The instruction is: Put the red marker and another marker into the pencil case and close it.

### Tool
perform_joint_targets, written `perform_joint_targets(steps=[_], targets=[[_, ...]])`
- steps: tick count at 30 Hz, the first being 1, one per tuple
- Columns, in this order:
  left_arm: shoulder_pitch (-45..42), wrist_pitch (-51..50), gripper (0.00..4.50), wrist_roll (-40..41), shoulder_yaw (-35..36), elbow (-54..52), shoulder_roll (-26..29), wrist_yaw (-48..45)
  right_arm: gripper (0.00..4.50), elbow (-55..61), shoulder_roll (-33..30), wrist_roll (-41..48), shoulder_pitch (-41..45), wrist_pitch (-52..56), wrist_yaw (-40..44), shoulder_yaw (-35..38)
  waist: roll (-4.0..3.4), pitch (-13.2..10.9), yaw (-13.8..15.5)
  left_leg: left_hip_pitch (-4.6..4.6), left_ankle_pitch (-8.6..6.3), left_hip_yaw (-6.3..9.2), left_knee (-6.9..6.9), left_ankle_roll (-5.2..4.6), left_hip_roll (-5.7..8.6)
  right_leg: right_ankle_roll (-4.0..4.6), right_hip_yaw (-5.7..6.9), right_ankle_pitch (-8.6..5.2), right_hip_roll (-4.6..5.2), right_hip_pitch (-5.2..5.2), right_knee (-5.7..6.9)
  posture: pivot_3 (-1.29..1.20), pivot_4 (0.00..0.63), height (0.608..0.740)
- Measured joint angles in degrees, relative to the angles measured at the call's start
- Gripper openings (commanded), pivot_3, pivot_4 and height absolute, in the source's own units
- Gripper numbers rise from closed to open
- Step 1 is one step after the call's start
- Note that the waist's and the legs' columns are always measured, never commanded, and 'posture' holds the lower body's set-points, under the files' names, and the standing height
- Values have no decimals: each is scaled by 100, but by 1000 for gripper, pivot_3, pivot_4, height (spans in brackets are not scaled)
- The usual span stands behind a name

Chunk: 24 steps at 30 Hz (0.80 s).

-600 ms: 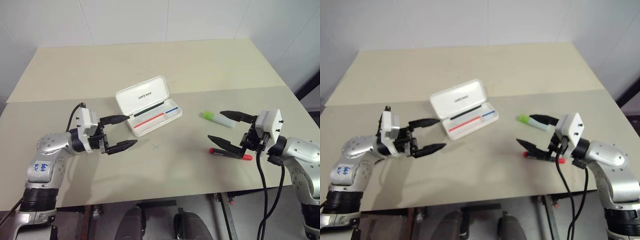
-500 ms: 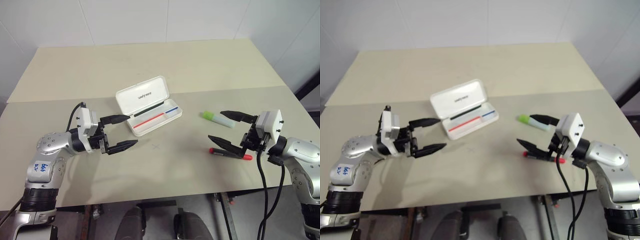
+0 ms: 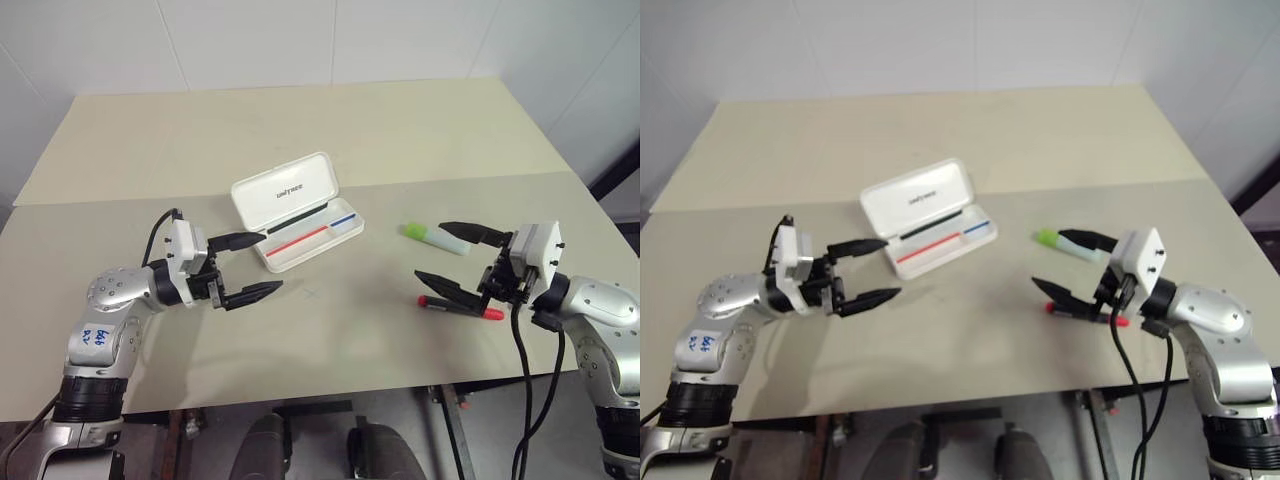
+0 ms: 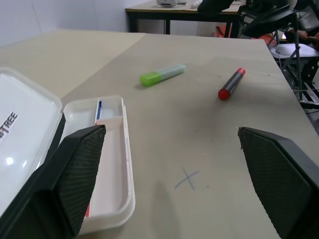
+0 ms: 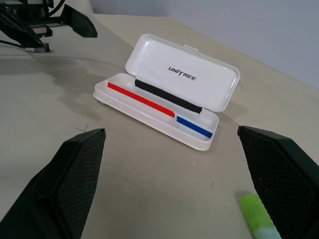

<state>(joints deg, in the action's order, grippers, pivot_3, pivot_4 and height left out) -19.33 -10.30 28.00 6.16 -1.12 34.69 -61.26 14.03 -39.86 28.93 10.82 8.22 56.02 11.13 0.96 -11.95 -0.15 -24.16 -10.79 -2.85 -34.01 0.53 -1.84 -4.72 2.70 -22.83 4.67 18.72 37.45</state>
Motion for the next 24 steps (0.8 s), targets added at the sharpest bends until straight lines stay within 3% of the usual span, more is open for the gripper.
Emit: perform_joint_targets(steps=[5, 24], targets=[[-173, 109, 1862, -166, -154, 230, -33, -24, 4500, 23, 178, -42, 16, -54, -71, -160, 1, 0, 5, 0, 0, 0, -2, -1, 0, 0, 0, 0, 0, -1, 0, 0, 150, 740], [-965, 710, 1862, -1312, -897, 1594, -522, 302, 4500, 631, 508, -201, 274, 69, -584, -521, 6, -3, 4, -1, 11, 0, -8, 18, 2, 0, 2, 0, 0, 0, 6, 0, 150, 740]])
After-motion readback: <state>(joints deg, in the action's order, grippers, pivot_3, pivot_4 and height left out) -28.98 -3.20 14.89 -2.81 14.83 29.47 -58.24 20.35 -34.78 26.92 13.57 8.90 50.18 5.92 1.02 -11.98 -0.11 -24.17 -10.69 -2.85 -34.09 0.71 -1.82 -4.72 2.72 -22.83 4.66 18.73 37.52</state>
